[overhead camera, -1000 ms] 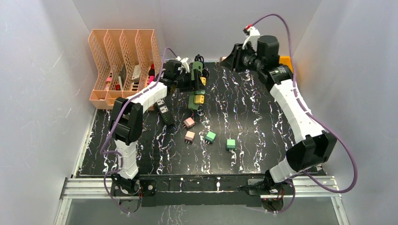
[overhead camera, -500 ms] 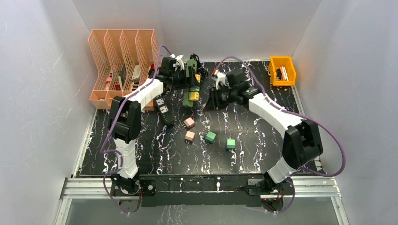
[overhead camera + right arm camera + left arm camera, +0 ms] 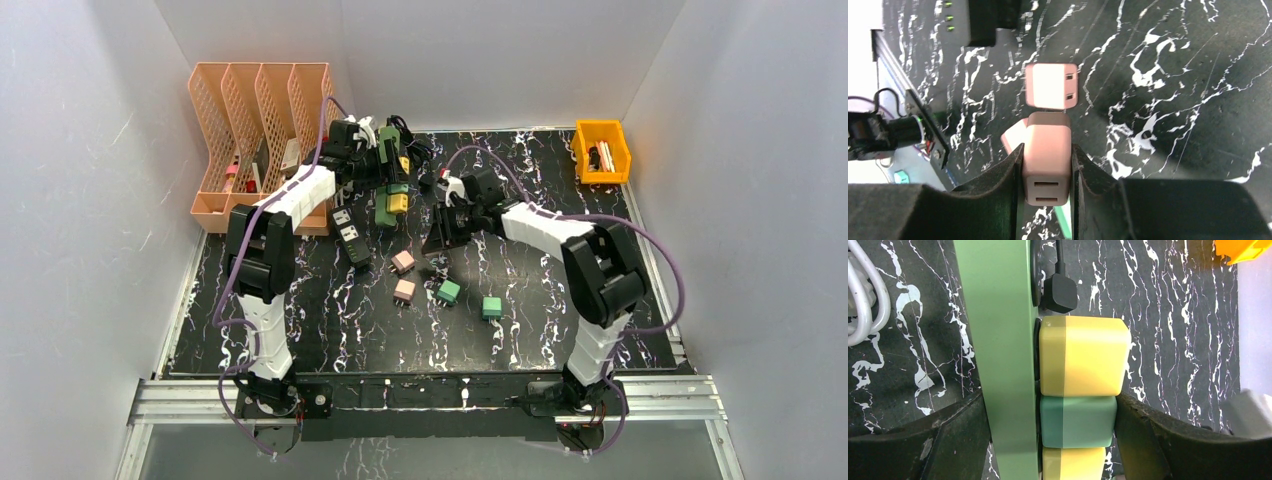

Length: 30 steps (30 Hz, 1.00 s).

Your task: Pull the plug off the socket

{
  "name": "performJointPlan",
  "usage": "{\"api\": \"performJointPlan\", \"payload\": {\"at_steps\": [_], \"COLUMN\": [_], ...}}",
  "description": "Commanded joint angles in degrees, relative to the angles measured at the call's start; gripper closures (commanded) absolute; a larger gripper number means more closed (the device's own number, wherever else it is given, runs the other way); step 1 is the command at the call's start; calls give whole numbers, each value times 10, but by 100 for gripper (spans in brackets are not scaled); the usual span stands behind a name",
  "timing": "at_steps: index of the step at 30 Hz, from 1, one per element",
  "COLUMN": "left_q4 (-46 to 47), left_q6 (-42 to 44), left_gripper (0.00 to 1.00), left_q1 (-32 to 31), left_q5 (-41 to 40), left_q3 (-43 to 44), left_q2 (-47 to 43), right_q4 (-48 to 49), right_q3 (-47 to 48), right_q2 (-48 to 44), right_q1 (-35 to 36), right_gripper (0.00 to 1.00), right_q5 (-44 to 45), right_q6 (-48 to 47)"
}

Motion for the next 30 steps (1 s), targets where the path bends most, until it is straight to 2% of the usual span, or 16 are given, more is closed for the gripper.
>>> {"api": "performJointPlan", "payload": {"at_steps": [1, 20, 30], "left_q4": [21, 22, 20], "left_q6": [9, 15, 16], "left_gripper": [56, 56, 56], "left_q1": [4, 14, 14], "left_q5": [8, 11, 9], "left_q3": [-11, -34, -35], "left_q2": [-55, -67, -66], "right_q4": [39, 31, 21], "right_q3": [35, 71, 81], "right_q2": [33, 111, 116], "right_q1": [3, 21, 51], "right_gripper": [100, 100, 100], "right_q5": [2, 23, 14], "right_q6": [24, 21, 20]}}
